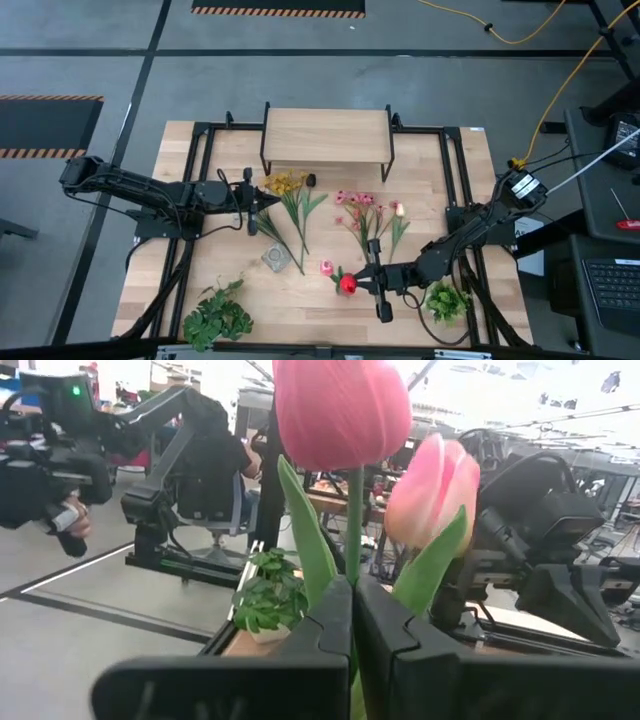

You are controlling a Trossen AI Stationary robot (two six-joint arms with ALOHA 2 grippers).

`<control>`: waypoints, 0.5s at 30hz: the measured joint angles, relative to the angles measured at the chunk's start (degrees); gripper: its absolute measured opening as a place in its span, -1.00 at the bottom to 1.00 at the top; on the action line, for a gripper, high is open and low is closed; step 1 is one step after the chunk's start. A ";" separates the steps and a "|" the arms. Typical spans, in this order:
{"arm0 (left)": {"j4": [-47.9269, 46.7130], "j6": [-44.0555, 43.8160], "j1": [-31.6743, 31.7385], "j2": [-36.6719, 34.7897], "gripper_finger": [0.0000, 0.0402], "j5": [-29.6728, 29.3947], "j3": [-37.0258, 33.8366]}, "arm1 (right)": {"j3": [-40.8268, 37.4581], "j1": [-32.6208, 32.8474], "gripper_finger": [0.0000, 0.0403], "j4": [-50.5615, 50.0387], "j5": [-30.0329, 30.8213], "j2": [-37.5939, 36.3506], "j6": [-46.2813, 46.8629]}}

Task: Pick and place flowers into a vace then onto a shelf
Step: Put the red tulip into the red vase

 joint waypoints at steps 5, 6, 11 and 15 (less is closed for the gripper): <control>0.00 0.01 0.00 0.00 -0.98 0.02 0.00 | 0.00 0.00 -1.00 -0.44 0.02 0.14 0.02; 0.00 0.01 0.01 0.00 -0.98 0.02 0.00 | 0.00 0.00 -1.00 -0.44 0.02 0.14 0.02; 0.00 0.14 0.00 0.00 -0.98 0.02 0.00 | 0.00 0.00 -1.00 -0.90 0.00 0.14 0.99; 0.00 0.12 0.01 0.00 -0.98 0.04 0.00 | -1.10 0.02 -1.00 -0.36 -0.17 0.07 1.76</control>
